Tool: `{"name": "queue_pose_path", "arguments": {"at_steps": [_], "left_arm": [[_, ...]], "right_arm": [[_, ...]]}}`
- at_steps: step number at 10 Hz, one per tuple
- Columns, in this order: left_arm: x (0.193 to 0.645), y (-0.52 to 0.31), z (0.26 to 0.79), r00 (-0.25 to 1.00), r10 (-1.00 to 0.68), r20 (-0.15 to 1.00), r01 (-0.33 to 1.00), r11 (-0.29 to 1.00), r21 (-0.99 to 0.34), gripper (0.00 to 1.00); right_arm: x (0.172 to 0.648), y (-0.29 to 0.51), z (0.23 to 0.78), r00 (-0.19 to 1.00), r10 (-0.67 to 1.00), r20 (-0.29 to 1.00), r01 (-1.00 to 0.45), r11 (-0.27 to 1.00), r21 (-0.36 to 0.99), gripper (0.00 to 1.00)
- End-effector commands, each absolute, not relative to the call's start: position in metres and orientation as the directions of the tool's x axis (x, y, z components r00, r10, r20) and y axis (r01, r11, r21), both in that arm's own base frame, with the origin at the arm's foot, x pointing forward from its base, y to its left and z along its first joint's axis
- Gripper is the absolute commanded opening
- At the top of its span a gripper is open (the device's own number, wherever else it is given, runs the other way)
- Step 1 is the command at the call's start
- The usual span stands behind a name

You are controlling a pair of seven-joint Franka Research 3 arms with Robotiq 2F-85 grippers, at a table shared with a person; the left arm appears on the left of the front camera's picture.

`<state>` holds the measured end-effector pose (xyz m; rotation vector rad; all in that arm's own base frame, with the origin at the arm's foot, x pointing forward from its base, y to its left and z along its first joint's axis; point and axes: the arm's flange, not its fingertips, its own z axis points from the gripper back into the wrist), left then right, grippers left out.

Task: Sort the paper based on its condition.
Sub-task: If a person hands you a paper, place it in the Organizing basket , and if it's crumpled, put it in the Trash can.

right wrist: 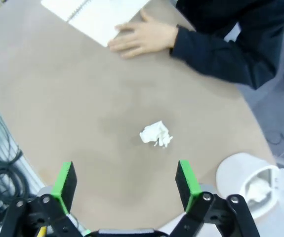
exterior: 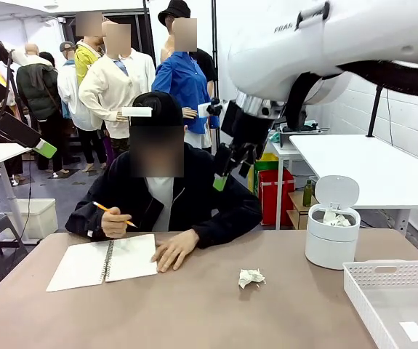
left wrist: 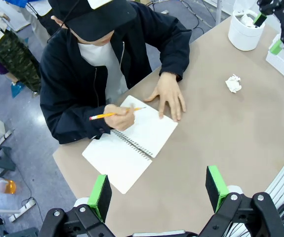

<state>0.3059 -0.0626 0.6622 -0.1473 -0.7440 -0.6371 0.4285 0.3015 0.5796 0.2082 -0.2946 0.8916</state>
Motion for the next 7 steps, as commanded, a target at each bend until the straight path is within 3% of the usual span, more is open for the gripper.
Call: {"name": "queue_pose_path", "arguments": {"at_steps": [1, 7], "left_arm": [[0.306, -0.063, 0.662, 0.558, -0.487, 0.671, 0.587, 0.804, 0.096, 1.0], [0.306, -0.063, 0.662, 0.558, -0.487, 0.671, 0.587, 0.804, 0.096, 1.0]], "right_arm": [[0.428, 0.305, 0.563, 0.624, 0.727, 0.286, -0.767, 0.641, 0.042, 1.0], [0.422, 0.315, 0.452, 0.718, 0.692, 0.081, -0.697, 0.714, 0.074, 1.0]]}}
